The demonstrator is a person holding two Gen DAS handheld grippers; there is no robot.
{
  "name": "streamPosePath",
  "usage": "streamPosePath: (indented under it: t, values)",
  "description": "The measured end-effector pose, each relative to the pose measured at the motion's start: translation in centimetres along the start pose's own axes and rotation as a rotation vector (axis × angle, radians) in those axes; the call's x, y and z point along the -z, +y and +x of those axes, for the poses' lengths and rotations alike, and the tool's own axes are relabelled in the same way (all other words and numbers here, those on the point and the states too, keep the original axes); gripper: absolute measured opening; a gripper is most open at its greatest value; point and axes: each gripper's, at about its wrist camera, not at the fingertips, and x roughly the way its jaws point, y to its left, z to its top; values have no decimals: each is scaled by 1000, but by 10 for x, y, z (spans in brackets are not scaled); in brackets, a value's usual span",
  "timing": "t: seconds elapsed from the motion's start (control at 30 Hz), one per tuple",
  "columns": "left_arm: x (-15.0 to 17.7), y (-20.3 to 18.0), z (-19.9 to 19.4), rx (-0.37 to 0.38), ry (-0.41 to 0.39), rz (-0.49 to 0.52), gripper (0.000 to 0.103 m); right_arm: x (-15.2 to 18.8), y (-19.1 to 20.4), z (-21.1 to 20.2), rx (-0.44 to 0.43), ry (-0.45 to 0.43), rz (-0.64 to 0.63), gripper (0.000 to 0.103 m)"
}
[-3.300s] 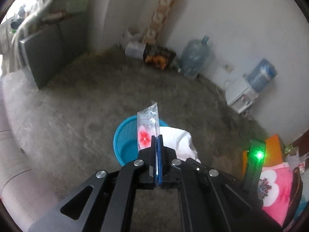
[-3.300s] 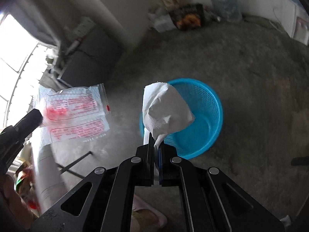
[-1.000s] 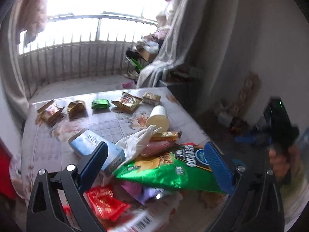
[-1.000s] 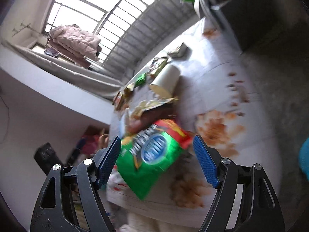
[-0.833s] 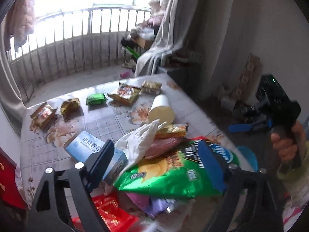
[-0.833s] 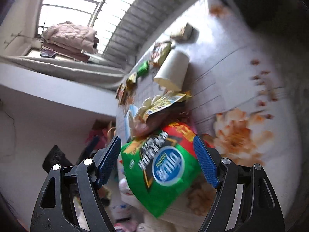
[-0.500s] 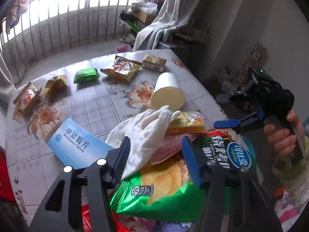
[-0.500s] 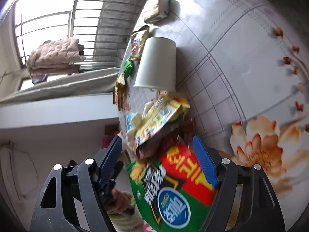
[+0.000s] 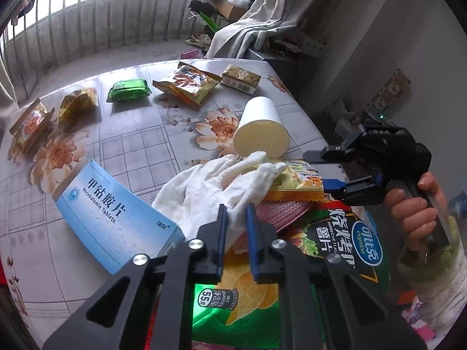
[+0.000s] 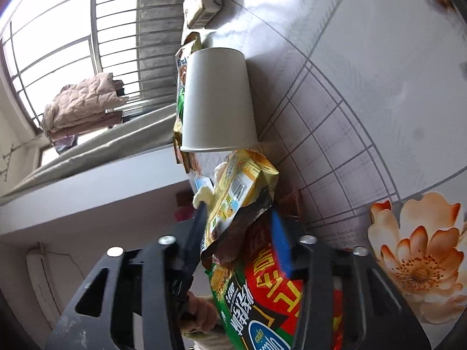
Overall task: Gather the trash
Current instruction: 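Grasp the white glove with the left tool while the right tool grasps a snack wrapper, then carry the glove in the left tool while the right tool carries the wrapper to the basket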
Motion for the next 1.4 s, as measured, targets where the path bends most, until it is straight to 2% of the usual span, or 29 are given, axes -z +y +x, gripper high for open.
streamPosePath:
  t: [0.2,0.37,0.83,1.4]
  values:
    - [1,2,-2,-2,-15,-7,6,3,-4,-4,-42,1,9,10]
    - [1,3,-4,7,-29,-11,5,5,3,-8,-96,-9,-2,3]
    - [-2,-2,-32,8,-129,9,4,15,8,-26,-196,-52,-1,0]
    - [-12,-4,-72,23,-236,-11,4,39,24,-56,-281,-102,-73,0]
